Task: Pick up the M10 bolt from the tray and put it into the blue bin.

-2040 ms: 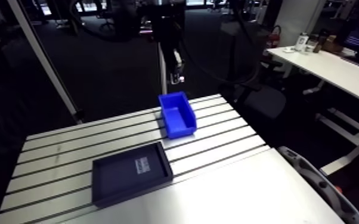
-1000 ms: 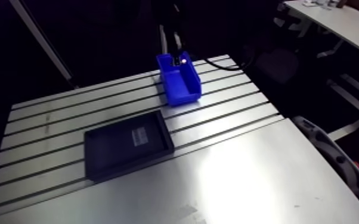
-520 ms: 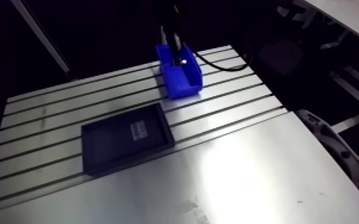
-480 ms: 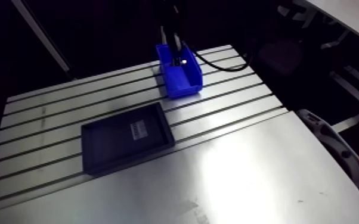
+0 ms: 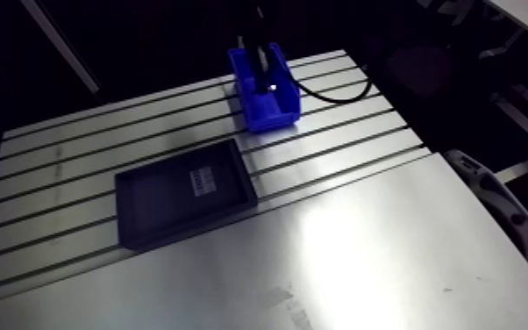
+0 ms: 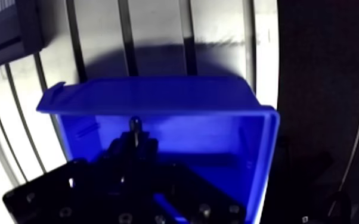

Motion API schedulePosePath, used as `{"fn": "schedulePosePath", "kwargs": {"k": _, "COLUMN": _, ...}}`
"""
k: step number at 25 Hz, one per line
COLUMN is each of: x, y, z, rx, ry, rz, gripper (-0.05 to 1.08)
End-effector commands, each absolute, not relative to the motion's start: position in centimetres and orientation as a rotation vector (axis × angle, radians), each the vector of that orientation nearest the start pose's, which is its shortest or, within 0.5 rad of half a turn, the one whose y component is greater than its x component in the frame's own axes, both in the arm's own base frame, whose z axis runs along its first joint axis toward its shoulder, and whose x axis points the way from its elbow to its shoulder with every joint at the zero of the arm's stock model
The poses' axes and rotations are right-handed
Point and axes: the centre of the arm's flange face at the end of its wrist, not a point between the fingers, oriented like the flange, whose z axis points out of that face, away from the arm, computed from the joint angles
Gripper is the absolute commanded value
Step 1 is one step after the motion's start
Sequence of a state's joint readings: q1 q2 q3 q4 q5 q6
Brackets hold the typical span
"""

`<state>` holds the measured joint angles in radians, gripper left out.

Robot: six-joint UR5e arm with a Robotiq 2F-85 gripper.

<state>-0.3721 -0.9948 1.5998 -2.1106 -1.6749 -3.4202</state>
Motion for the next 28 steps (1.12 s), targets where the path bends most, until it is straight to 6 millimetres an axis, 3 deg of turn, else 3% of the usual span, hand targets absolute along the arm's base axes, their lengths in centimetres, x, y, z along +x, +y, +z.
{"fn": "schedulePosePath", "kwargs": {"k": 1, "x": -64.97, "y": 12.15, "z": 18.00, "rx": -2.026, "ry": 2.216, "rz": -0.018, "gripper": 1.03}}
{"fn": "schedulePosePath", "kwargs": {"k": 9, "x": -65.10, "y": 12.10, "z": 17.32, "rx": -2.007, "ry": 2.228, "rz": -0.029, "gripper": 1.00}}
{"fn": "schedulePosePath", "kwargs": {"k": 17, "x": -65.17, "y": 12.02, "z": 17.09, "rx": -2.008, "ry": 2.225, "rz": -0.033, "gripper": 0.89}}
{"fn": "schedulePosePath", "kwargs": {"k": 21, "x": -65.26, "y": 11.82, "z": 17.15, "rx": -2.014, "ry": 2.222, "rz": -0.031, "gripper": 0.72}}
{"fn": "schedulePosePath", "kwargs": {"k": 23, "x": -65.29, "y": 11.71, "z": 17.25, "rx": -2.015, "ry": 2.224, "rz": -0.030, "gripper": 0.55}}
{"fn": "schedulePosePath", "kwargs": {"k": 27, "x": -65.27, "y": 11.73, "z": 17.65, "rx": -2.027, "ry": 2.213, "rz": -0.021, "gripper": 0.42}}
{"fn": "schedulePosePath", "kwargs": {"k": 28, "x": -65.26, "y": 11.75, "z": 17.65, "rx": -2.028, "ry": 2.211, "rz": -0.020, "gripper": 0.30}}
